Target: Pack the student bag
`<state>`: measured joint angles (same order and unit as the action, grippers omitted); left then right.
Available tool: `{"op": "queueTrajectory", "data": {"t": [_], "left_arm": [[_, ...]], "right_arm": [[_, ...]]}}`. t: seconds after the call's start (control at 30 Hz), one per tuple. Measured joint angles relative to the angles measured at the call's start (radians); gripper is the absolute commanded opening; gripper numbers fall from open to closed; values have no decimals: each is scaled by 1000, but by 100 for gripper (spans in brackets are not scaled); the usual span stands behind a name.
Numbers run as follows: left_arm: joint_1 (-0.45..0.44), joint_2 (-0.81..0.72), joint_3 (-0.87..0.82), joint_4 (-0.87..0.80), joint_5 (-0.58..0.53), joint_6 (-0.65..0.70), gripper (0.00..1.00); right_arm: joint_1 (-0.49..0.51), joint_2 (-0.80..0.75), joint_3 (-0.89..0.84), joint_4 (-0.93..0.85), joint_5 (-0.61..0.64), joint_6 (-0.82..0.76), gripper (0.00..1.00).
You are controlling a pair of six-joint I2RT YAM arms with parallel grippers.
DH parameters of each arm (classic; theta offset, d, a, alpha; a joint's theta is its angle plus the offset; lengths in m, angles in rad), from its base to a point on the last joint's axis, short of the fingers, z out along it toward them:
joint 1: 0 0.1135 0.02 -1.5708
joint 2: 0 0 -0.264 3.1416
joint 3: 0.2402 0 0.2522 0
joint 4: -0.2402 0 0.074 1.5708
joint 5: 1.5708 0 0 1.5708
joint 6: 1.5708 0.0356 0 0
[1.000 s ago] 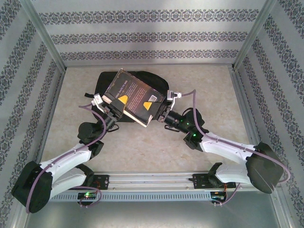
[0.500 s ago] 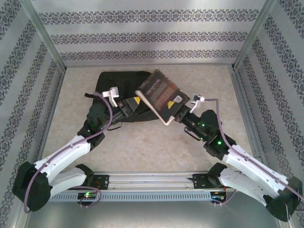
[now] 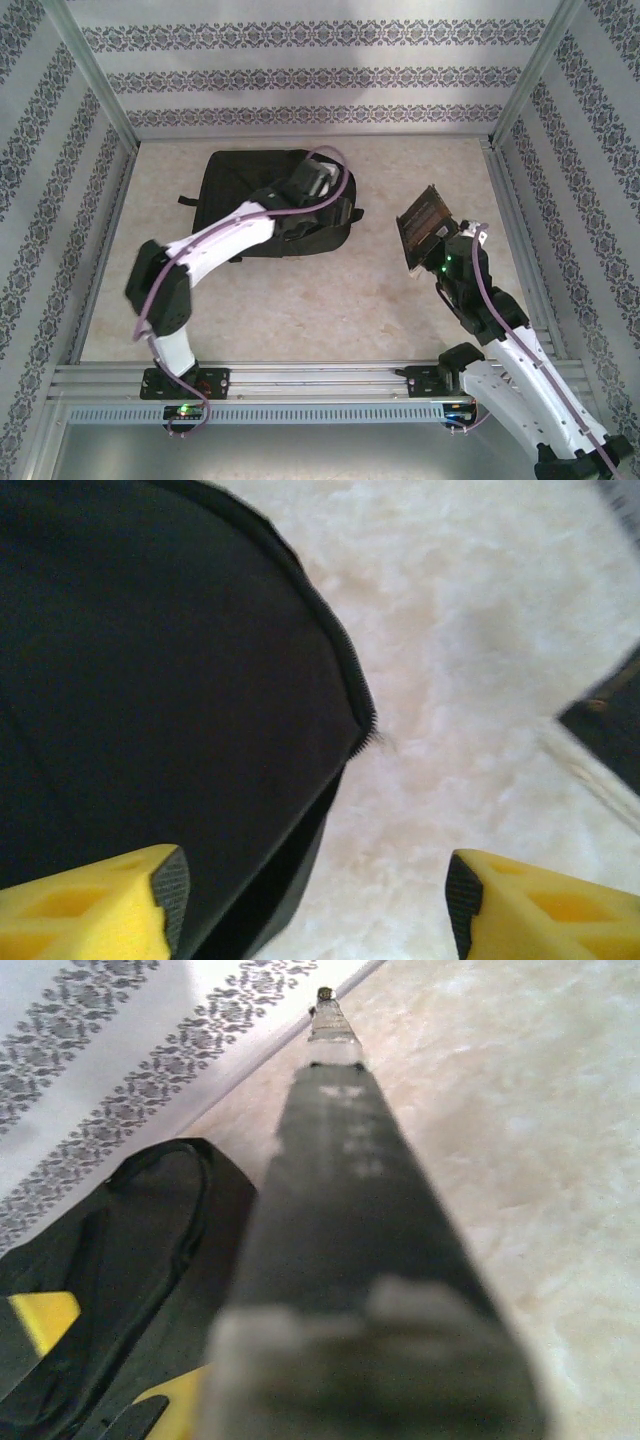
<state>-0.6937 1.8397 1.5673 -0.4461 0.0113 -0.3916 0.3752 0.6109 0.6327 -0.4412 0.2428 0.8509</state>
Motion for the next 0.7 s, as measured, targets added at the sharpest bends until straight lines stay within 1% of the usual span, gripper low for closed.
{"op": "queueTrajectory", "data": {"t": [0.13,0.2,0.3,0.4,0.5,0.53,0.7], "left_arm": [[-35,191,217,-130,-96,24,77],[-53,258,295,-171,-136,35,77],[-72,337,395,-221,-185,49,75],[-79,393,468,-251,-229,60,70],[-79,414,488,-258,-273,78,61],[-79,417,489,-261,-286,85,57],[-79,421,489,-264,-317,109,23]], "right_arm": [[-50,-17,-24,-13,-43,-7,0],[-72,-17,-34,-12,-76,-11,0],[-109,-8,-43,-12,-125,-13,0],[-145,-5,-58,-7,-178,-10,0],[-177,-3,-82,10,-231,4,0],[-184,-1,-89,15,-246,10,0],[-197,3,-111,33,-292,21,0]]}}
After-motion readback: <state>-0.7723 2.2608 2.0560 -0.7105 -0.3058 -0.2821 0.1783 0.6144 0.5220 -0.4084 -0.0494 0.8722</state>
